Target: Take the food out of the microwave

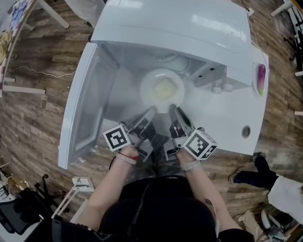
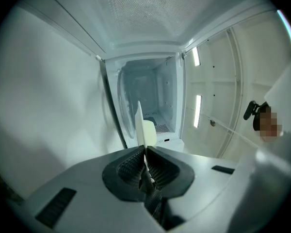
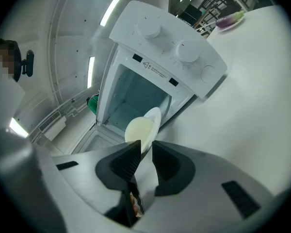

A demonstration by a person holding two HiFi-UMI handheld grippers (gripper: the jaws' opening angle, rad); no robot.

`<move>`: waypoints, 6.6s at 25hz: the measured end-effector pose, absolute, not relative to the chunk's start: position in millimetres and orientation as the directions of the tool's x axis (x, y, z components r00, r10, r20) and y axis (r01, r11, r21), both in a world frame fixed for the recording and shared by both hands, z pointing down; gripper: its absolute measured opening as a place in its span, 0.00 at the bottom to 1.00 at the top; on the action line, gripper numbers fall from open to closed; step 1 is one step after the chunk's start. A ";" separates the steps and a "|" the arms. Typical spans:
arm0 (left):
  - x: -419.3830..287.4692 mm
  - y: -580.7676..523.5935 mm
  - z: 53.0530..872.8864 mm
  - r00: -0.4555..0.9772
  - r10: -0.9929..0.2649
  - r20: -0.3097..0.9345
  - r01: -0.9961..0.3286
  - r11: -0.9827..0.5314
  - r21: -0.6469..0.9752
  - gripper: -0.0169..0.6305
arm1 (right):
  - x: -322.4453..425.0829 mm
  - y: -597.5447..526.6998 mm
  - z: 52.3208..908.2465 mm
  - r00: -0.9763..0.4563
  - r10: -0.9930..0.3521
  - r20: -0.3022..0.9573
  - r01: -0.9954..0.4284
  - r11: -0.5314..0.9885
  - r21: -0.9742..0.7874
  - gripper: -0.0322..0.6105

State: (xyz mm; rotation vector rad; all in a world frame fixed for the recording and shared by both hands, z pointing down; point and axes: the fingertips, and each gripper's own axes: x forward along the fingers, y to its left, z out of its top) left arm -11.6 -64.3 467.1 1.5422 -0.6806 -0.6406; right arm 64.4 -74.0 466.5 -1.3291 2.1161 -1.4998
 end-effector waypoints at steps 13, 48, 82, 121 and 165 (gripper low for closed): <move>-5.7 -36.7 466.2 0.698 -0.716 -0.009 -0.047 -0.059 0.997 0.07 | 71.3 -43.7 465.3 -0.533 -0.792 0.299 -0.551 0.056 -0.832 0.19; -1.4 28.1 492.4 0.739 -0.674 0.014 -0.041 -0.024 0.999 0.07 | 74.9 23.1 488.1 -0.488 -0.800 0.350 -0.589 0.005 -0.808 0.18; -7.3 64.0 537.2 0.739 -0.671 0.060 -0.057 0.027 0.998 0.07 | 69.2 57.9 533.2 -0.493 -0.759 0.425 -0.602 -0.056 -0.797 0.18; -9.3 53.0 548.2 0.712 -0.699 0.069 -0.054 0.044 0.998 0.07 | 69.1 50.5 544.8 -0.494 -0.741 0.455 -0.598 -0.091 -0.797 0.18; -24.9 73.8 558.8 0.693 -0.711 0.120 -0.105 0.066 0.992 0.24 | 75.8 68.2 544.5 -0.514 -0.726 0.457 -0.601 -0.075 -0.796 0.18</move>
